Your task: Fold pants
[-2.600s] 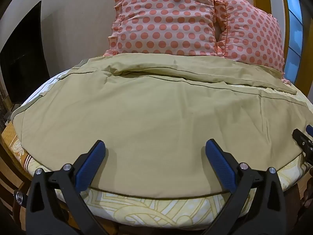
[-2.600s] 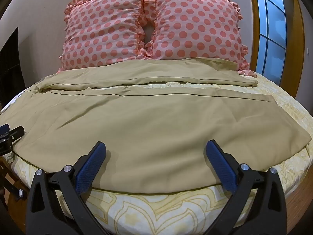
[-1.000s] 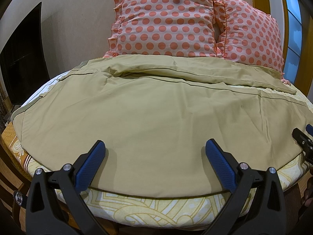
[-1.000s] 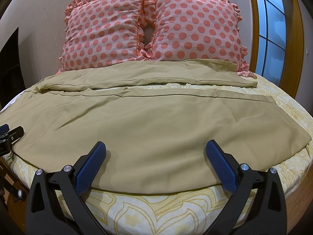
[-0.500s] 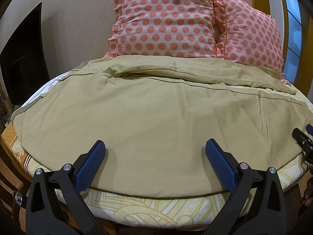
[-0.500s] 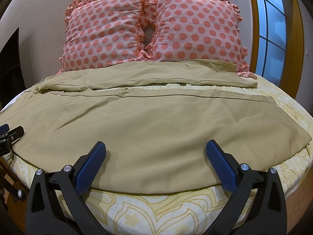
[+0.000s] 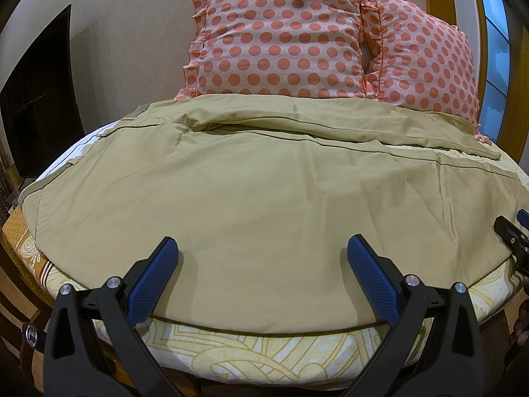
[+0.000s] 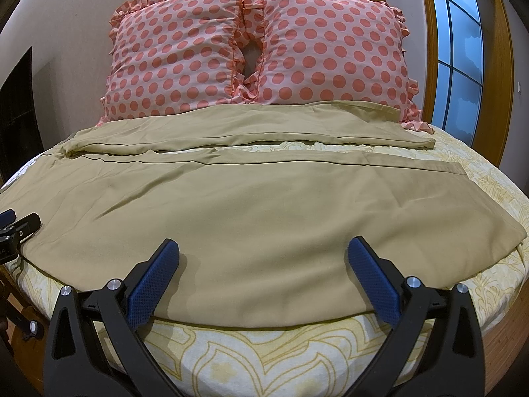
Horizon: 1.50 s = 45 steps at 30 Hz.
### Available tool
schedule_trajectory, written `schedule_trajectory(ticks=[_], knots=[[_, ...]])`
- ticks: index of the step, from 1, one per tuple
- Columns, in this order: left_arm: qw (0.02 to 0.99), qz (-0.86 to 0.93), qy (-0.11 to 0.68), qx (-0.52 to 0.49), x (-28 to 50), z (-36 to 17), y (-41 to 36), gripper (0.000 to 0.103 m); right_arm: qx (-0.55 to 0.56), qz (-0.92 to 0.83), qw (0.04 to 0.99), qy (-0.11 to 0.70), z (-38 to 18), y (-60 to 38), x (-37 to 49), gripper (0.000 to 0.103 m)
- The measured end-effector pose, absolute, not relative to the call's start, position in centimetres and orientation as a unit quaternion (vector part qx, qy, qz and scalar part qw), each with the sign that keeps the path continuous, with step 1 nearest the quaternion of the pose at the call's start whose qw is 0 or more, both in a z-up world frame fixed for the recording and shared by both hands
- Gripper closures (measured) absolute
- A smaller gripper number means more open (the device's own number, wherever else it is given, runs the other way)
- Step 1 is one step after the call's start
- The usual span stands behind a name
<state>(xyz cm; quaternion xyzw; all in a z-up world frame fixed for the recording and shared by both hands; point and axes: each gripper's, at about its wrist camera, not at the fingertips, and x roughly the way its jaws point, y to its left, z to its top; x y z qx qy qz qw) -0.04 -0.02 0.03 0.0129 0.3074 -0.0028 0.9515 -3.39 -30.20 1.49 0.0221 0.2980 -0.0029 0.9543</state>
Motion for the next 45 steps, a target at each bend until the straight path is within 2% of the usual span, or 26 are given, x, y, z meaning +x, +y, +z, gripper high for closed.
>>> schedule_trajectory(ticks=[11, 16, 20, 22, 26, 28, 29, 32, 39, 40, 41, 42, 44, 45], knots=[[0.951, -0.003, 0.308, 0.013, 0.0, 0.0, 0.0, 0.002, 0.021, -0.003, 0.959, 0.284, 1.4, -30.2, -3.8, 0.001], [0.949, -0.01, 0.315, 0.015, -0.3, 0.4, 0.2, 0.002, 0.019, 0.019, 0.944, 0.328, 2.9, -31.2, -2.3, 0.001], [0.944, -0.019, 0.329, 0.009, 0.2, 0.8, 0.7, 0.002, 0.062, -0.003, 0.951, 0.304, 7.0, -34.8, 1.0, 0.001], [0.945, -0.013, 0.326, -0.004, 0.9, 1.7, 1.1, 0.002, 0.111, -0.027, 0.945, 0.308, 9.0, -38.1, 5.5, 0.001], [0.949, -0.003, 0.313, -0.02, 2.0, 3.4, 1.4, 0.002, 0.242, -0.083, 0.903, 0.345, 8.9, -44.9, 15.2, 0.001], [0.954, 0.002, 0.3, -0.024, 2.8, 4.6, 1.5, 0.002, 0.32, -0.126, 0.863, 0.369, 7.2, -48.8, 20.6, 0.02], [0.956, 0.005, 0.293, -0.023, 3.0, 5.0, 1.5, 0.002, 0.354, -0.141, 0.845, 0.375, 6.3, -50.3, 22.7, 0.033], [0.961, 0.016, 0.275, -0.009, 3.6, 6.1, 1.4, 0.002, 0.421, -0.176, 0.807, 0.374, 4.3, -53.6, 27.5, 0.035], [0.962, 0.022, 0.273, 0.017, 5.5, 6.2, 0.7, 0.002, 0.458, -0.229, 0.782, 0.355, 1.7, -57.3, 32.3, 0.035], [0.961, 0.023, 0.275, 0.019, 5.6, 6.0, 0.7, 0.002, 0.444, -0.231, 0.789, 0.356, 1.6, -57.3, 32.5, 0.04], [0.959, 0.024, 0.28, 0.02, 6.1, 5.9, 0.6, 0.002, 0.429, -0.228, 0.798, 0.357, 1.6, -57.1, 32.7, 0.065], [0.959, 0.023, 0.283, 0.018, 6.3, 5.9, 0.6, 0.002, 0.423, -0.217, 0.8, 0.366, 1.2, -57.2, 32.9, 0.085], [0.959, 0.014, 0.284, 0.008, 6.3, 5.8, 1.0, 0.002, 0.451, -0.204, 0.792, 0.357, -0.1, -58.1, 32.2, 0.095], [0.96, 0.007, 0.281, -0.001, 6.1, 5.8, 1.3, 0.002, 0.455, -0.199, 0.793, 0.352, -0.4, -57.5, 31.5, 0.097]])
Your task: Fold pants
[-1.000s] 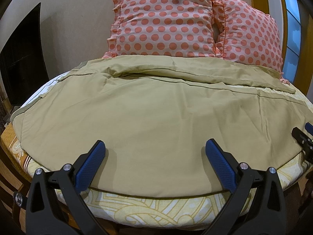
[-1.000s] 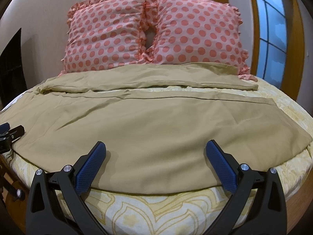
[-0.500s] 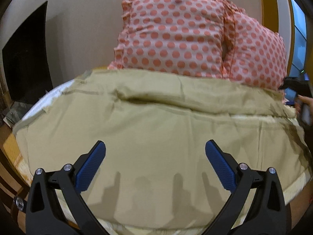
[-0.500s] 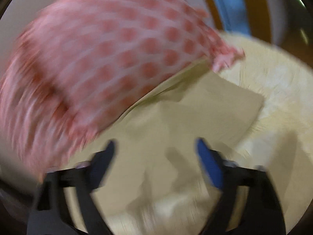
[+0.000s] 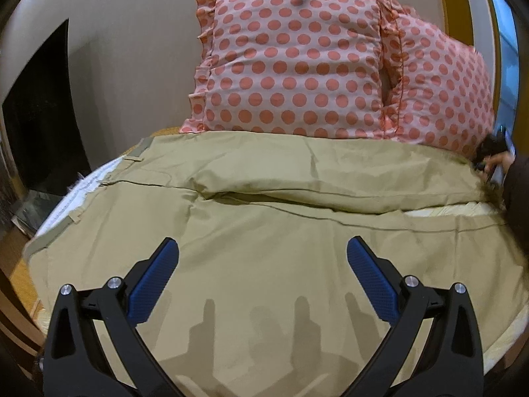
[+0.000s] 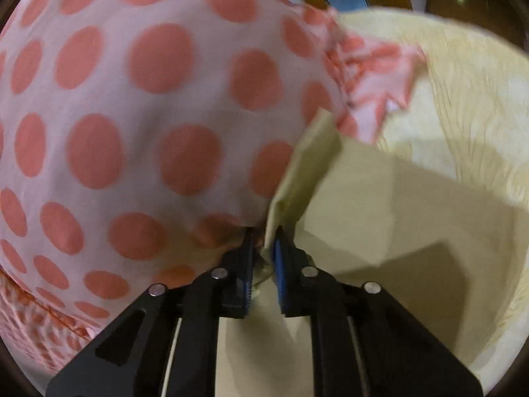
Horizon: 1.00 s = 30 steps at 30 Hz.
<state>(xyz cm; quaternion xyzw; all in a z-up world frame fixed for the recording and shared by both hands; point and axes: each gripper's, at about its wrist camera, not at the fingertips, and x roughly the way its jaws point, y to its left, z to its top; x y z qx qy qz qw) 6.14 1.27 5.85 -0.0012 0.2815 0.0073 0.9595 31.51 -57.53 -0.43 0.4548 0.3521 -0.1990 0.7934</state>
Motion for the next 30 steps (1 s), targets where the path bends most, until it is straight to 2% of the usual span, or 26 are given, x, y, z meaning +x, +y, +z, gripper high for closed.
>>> schedule_trajectory(ticks=[5, 11, 14, 19, 20, 23, 26, 28, 30], knots=[[0.965, 0.003, 0.26, -0.041, 5.0, 6.9, 3.4, 0.002, 0.455, -0.118, 0.833, 0.292, 2.4, -57.6, 26.7, 0.098], [0.97, 0.017, 0.239, -0.038, 4.1, 8.1, 5.1, 0.002, 0.465, -0.026, 0.855, 0.228, 7.5, -56.0, 12.4, 0.099], [0.972, 0.017, 0.23, -0.037, 4.0, 8.9, 5.8, 0.002, 0.481, -0.04, 0.844, 0.233, 6.4, -54.9, 4.4, 0.101], [0.972, 0.005, 0.231, -0.038, 6.2, 10.4, 7.3, 0.002, 0.528, -0.054, 0.796, 0.289, 1.9, -54.1, 1.2, 0.1], [0.971, -0.001, 0.234, -0.044, 6.6, 10.6, 7.6, 0.002, 0.535, -0.054, 0.791, 0.292, 1.8, -54.0, 1.1, 0.098], [0.964, -0.02, 0.252, -0.083, 9.1, 11.3, 9.5, 0.002, 0.54, -0.051, 0.789, 0.287, 1.7, -54.1, 0.4, 0.079], [0.952, -0.03, 0.274, -0.134, 12.4, 11.2, 11.5, 0.002, 0.537, -0.052, 0.793, 0.283, 1.8, -54.2, 0.8, 0.074], [0.941, -0.037, 0.287, -0.173, 14.7, 10.8, 12.6, 0.002, 0.519, -0.061, 0.807, 0.277, 2.0, -54.3, 2.0, 0.074], [0.931, -0.035, 0.3, -0.203, 17.5, 10.3, 13.6, 0.002, 0.51, -0.065, 0.813, 0.275, 1.5, -54.9, 2.5, 0.102]])
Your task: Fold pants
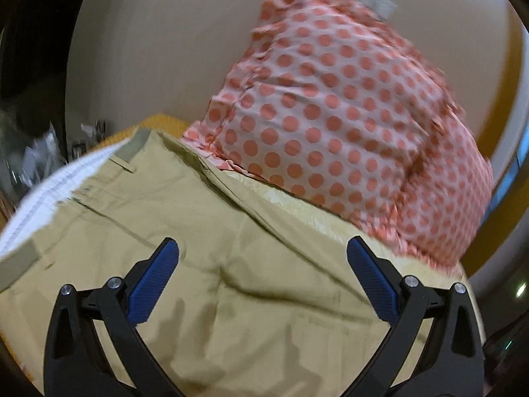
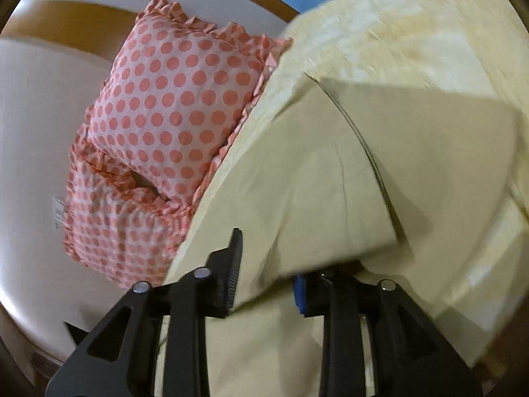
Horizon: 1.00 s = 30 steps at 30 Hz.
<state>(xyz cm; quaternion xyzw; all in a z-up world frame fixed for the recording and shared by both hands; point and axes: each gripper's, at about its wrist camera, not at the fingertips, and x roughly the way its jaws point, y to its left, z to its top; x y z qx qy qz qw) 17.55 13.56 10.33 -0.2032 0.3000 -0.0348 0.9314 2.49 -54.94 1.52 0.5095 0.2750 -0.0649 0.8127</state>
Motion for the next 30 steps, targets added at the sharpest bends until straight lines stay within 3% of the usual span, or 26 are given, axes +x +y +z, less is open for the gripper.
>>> schedule_trajectory(ticks=[7, 12, 13, 14, 15, 16, 20, 24, 30], knots=[[0.903, -0.001, 0.373, -0.213, 26.4, 8.1, 13.6, 0.005, 0.514, -0.059, 0.824, 0.229, 2.5, -55.9, 1.2, 0.102], [0.88, 0.045, 0.432, -0.192, 32.4, 5.4, 13.3, 0.029, 0.518, -0.061, 0.821, 0.232, 2.5, -55.9, 1.3, 0.102], [0.876, 0.051, 0.439, -0.191, 33.2, 4.9, 13.4, 0.044, 0.517, -0.06, 0.822, 0.232, 2.6, -55.9, 1.5, 0.102], [0.872, 0.051, 0.447, -0.194, 33.8, 4.3, 13.5, 0.074, 0.517, -0.058, 0.823, 0.23, 2.8, -56.0, 1.6, 0.102], [0.865, 0.046, 0.457, -0.202, 34.3, 3.7, 13.8, 0.089, 0.515, -0.056, 0.824, 0.228, 3.0, -56.0, 1.7, 0.102], [0.861, 0.037, 0.459, -0.217, 34.1, 3.3, 14.2, 0.095, 0.51, -0.052, 0.829, 0.224, 3.4, -56.0, 1.8, 0.102], [0.888, 0.024, 0.413, -0.2, 29.1, 6.0, 14.5, 0.098, 0.493, -0.042, 0.846, 0.199, 6.0, -56.5, 1.3, 0.102], [0.91, -0.008, 0.357, -0.21, 17.2, 10.2, 16.1, 0.098, 0.474, -0.063, 0.859, 0.186, 7.2, -57.5, -1.6, 0.102], [0.911, 0.007, 0.355, -0.212, 3.8, 7.4, 16.8, 0.097, 0.489, -0.103, 0.84, 0.212, 4.1, -58.6, -5.2, 0.102]])
